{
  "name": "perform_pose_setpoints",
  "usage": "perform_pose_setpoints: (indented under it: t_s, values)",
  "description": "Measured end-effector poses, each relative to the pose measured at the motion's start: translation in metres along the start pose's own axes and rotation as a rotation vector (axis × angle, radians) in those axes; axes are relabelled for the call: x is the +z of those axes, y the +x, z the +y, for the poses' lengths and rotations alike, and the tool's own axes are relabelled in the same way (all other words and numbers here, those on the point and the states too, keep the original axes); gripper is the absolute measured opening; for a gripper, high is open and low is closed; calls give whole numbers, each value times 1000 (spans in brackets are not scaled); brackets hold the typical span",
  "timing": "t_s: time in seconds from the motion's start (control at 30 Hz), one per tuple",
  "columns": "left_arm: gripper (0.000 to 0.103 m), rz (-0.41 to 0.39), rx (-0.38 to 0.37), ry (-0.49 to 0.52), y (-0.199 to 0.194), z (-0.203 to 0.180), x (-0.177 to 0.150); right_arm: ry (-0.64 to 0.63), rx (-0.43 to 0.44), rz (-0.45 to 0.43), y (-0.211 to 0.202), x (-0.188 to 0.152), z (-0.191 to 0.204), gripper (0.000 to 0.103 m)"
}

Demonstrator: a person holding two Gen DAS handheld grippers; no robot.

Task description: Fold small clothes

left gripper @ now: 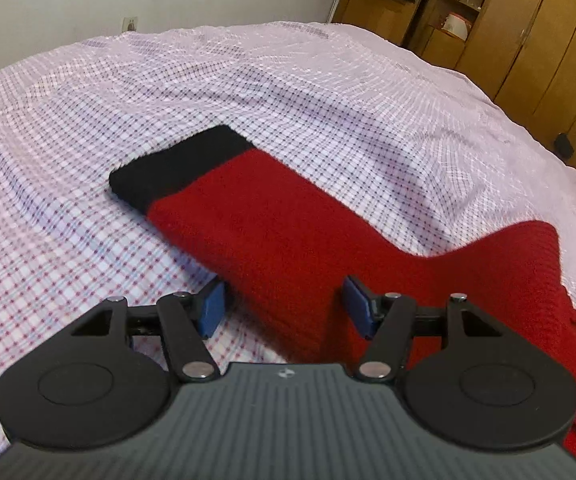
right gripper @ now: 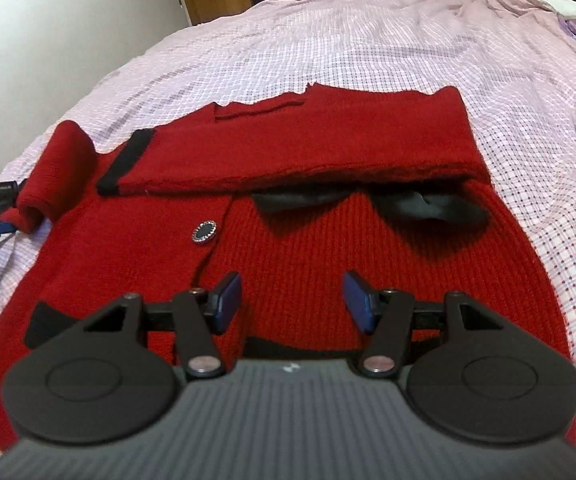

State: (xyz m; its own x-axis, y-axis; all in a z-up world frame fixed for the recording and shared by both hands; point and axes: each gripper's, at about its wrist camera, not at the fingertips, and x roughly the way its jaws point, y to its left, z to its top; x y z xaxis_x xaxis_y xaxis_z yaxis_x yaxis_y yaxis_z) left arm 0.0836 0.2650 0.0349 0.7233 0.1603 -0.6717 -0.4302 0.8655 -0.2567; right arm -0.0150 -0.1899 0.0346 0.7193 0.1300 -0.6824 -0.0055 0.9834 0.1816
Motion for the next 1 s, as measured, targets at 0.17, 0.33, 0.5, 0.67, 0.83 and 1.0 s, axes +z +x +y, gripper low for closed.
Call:
perform_pose_setpoints:
  t_s: [0.17,0.33,0.5,0.67,0.83,1.0]
  values:
    - [37,-8,-12,62,5,-7,8,-2,-5,-5,0,-2,1,58]
    - [14,-50,-113,82,-15,-10,11,11,9,-14,-2,-2,-2,58]
    - [14,-121,-205,105,-51,-24,18,21,19,-26,-6,-3,-4,58]
    - [14,-184,-310,118,-88,-50,25,27,28,-44,-13,-3,-4,59]
    - [14,-227,-404,151,-110,-89,23,33,36,-68,-20,-2,-4,59]
    - [14,-193,-481,175,-111,-133,8,42,48,-85,-23,-1,-5,58]
